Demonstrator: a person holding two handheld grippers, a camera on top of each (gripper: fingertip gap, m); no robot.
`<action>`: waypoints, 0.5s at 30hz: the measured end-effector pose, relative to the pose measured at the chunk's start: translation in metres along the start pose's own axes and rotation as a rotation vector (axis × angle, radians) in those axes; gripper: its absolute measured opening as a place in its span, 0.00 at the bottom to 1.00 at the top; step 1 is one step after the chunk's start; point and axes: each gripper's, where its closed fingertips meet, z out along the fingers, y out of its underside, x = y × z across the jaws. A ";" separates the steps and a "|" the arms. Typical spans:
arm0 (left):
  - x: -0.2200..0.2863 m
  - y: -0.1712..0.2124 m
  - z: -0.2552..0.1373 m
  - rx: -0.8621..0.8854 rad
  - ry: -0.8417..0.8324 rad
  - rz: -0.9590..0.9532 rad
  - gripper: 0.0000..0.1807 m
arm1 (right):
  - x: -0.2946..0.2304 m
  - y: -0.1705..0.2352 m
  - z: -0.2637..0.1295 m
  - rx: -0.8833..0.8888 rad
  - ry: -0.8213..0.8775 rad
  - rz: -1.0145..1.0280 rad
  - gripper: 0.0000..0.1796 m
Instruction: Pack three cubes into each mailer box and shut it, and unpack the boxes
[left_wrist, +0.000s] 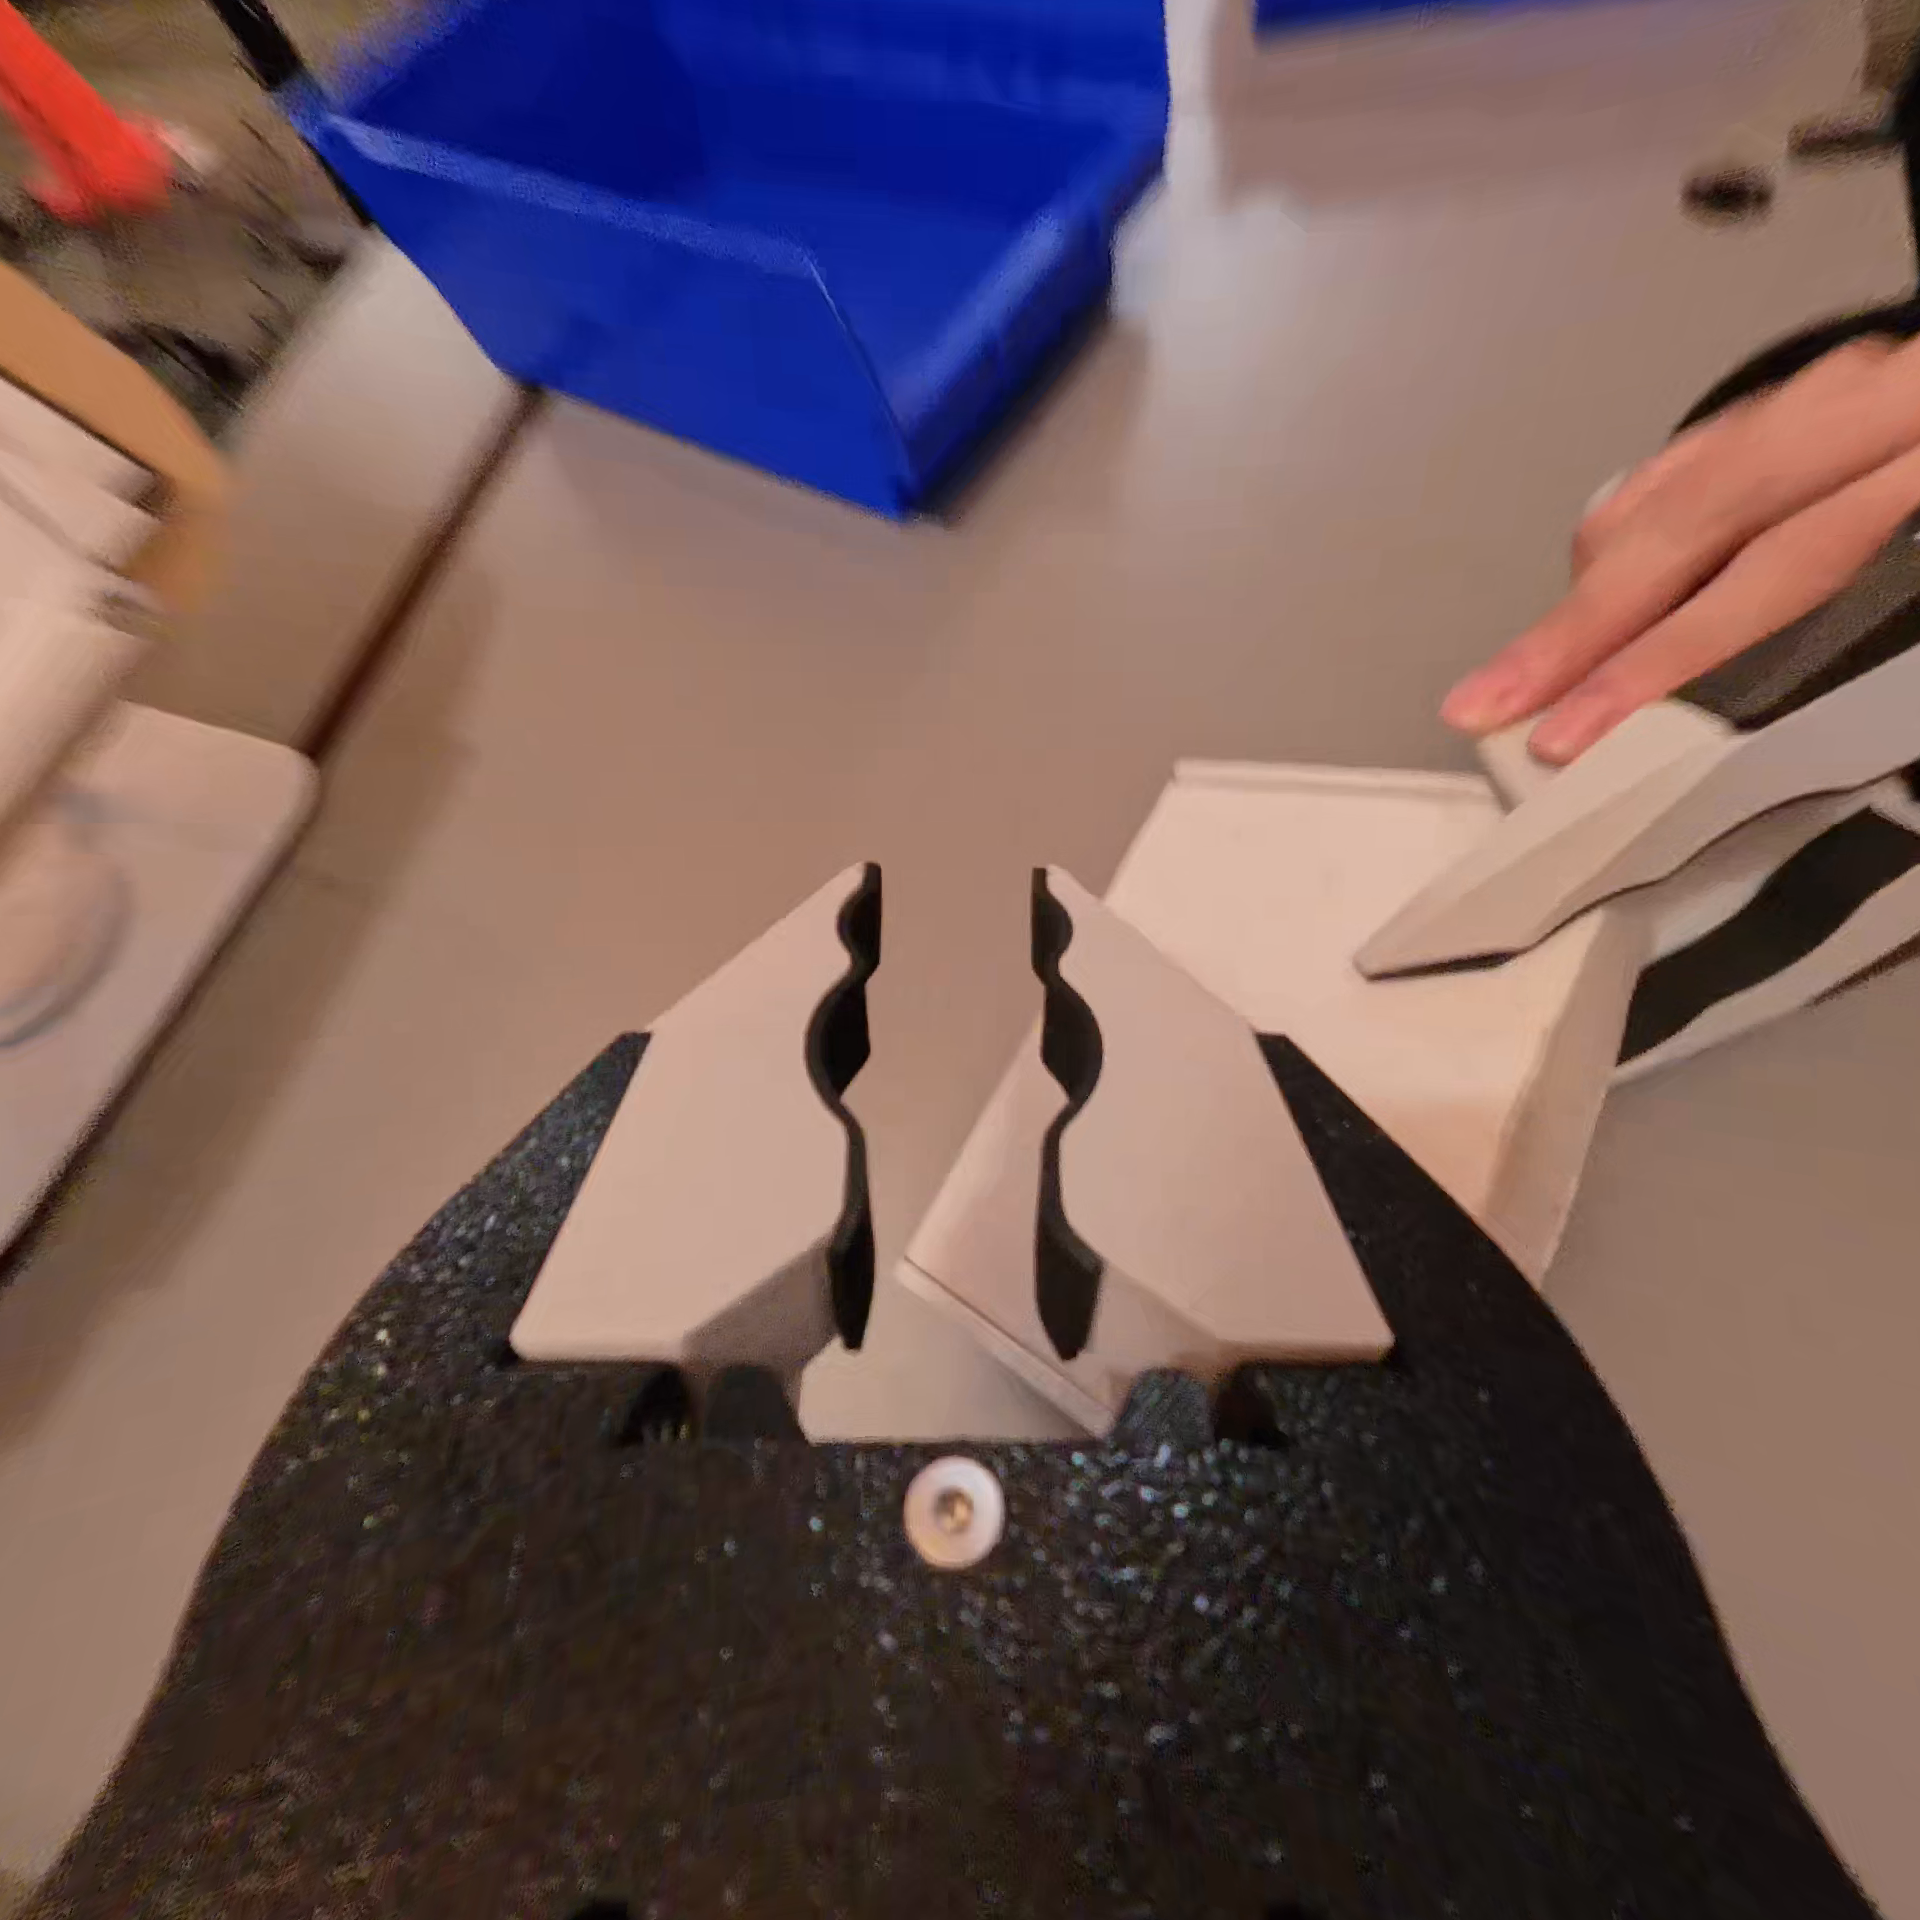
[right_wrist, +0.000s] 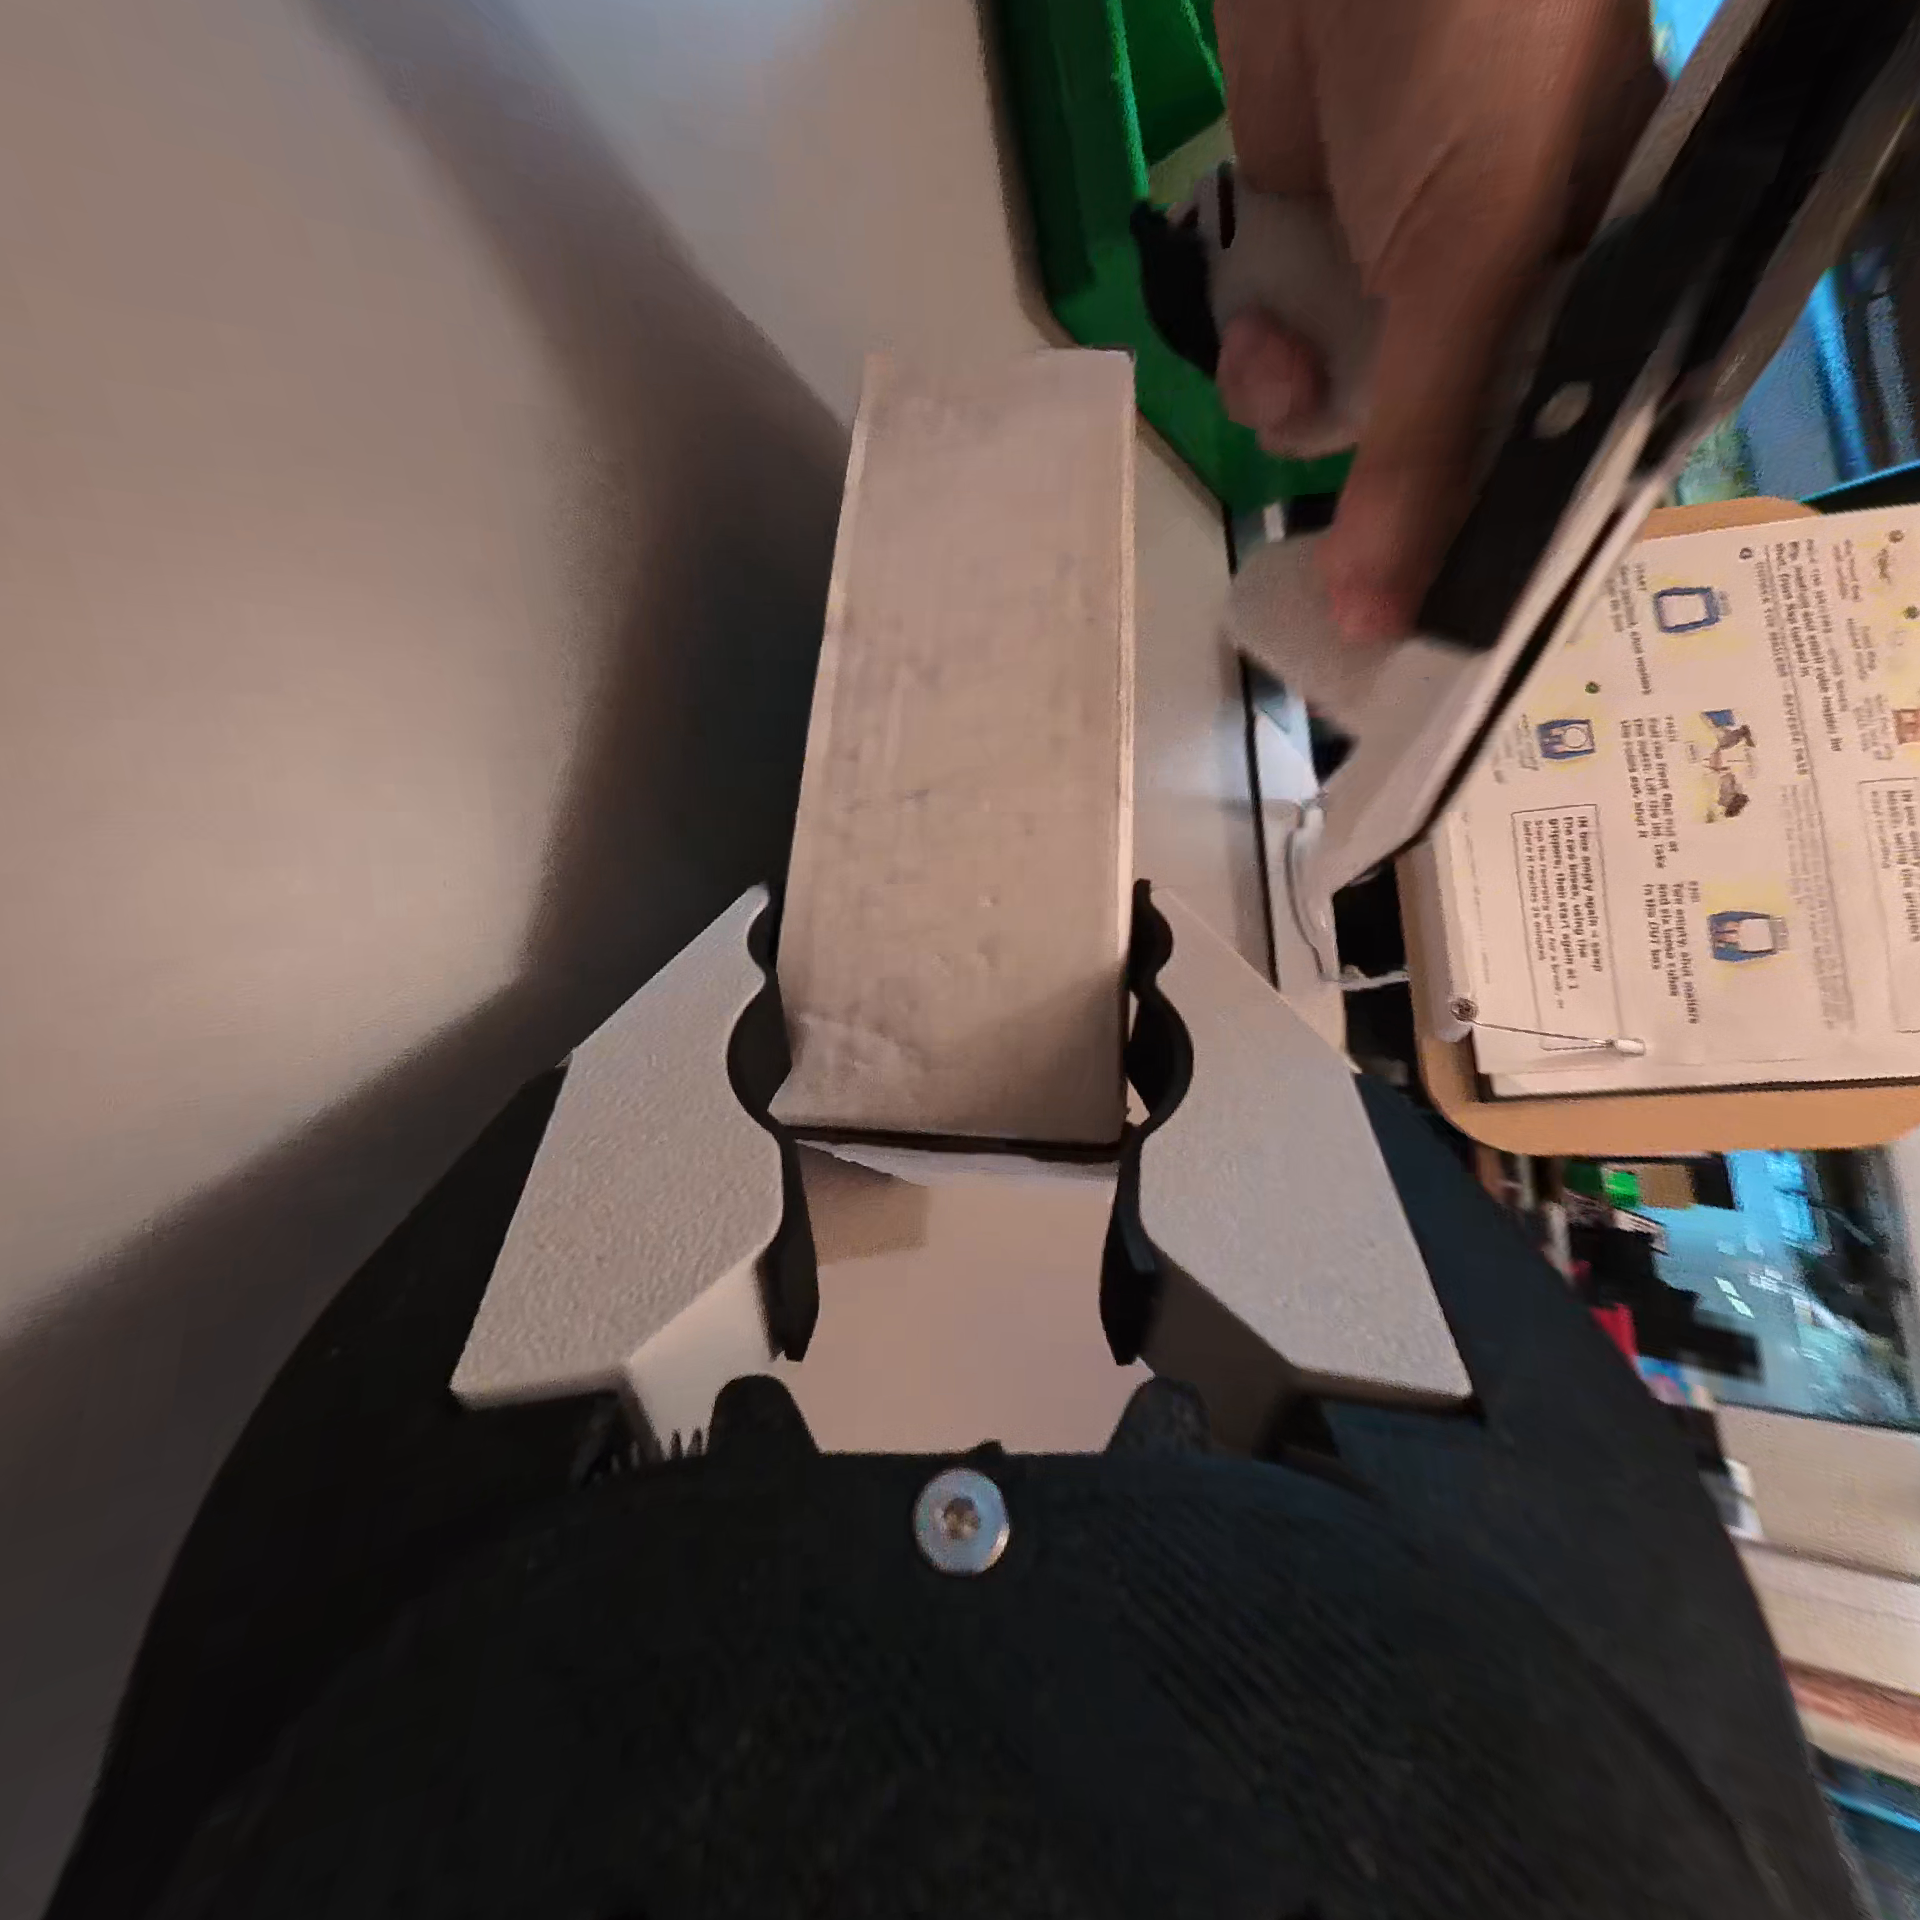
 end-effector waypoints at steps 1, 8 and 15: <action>-0.005 -0.013 -0.015 0.072 -0.048 -0.003 0.14 | 0.003 -0.003 -0.003 0.023 -0.020 0.025 0.36; 0.004 -0.046 -0.097 0.266 -0.203 0.031 0.11 | 0.030 -0.021 -0.016 0.307 -0.253 0.520 0.36; 0.056 -0.021 -0.094 0.212 -0.139 0.122 0.07 | 0.038 -0.009 -0.005 0.362 -0.440 0.817 0.36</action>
